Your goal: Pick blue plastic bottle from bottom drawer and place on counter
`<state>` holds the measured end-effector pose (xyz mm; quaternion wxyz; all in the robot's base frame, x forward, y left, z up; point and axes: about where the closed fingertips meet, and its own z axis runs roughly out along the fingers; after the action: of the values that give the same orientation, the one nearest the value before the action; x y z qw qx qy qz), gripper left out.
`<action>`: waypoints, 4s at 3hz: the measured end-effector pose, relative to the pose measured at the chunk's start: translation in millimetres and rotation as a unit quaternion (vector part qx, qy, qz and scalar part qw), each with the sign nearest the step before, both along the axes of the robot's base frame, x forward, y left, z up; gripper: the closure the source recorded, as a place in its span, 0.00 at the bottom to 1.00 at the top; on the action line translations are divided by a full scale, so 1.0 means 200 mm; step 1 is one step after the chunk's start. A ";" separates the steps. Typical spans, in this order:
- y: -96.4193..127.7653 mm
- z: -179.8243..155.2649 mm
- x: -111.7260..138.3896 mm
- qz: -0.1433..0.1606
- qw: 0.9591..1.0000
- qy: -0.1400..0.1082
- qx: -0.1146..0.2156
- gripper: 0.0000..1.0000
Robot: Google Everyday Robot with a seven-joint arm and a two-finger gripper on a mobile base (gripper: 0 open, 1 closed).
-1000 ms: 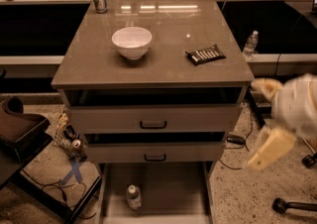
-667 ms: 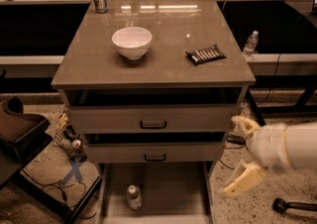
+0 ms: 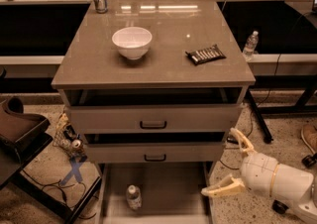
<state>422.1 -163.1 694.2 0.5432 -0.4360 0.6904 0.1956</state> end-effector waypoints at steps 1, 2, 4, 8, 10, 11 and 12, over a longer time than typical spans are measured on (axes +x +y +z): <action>0.01 -0.02 0.01 -0.002 1.000 0.004 -0.001 0.00; 0.06 -0.21 0.00 -0.014 1.000 0.011 0.013 0.00; 0.33 -0.83 0.08 -0.012 0.998 0.031 0.046 0.00; 0.80 -1.62 0.09 0.007 0.992 0.076 0.104 0.00; 0.93 -1.82 0.19 0.040 0.984 0.071 0.155 0.00; 1.00 -1.95 0.28 0.064 0.980 0.061 0.180 0.00; 1.09 -2.08 0.37 0.100 0.976 0.056 0.185 0.00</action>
Offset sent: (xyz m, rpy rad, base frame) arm -0.0008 0.0278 -0.1191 0.0798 0.0526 -0.0836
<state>497.0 54.8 279.0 0.5527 -0.3836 0.6241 0.3972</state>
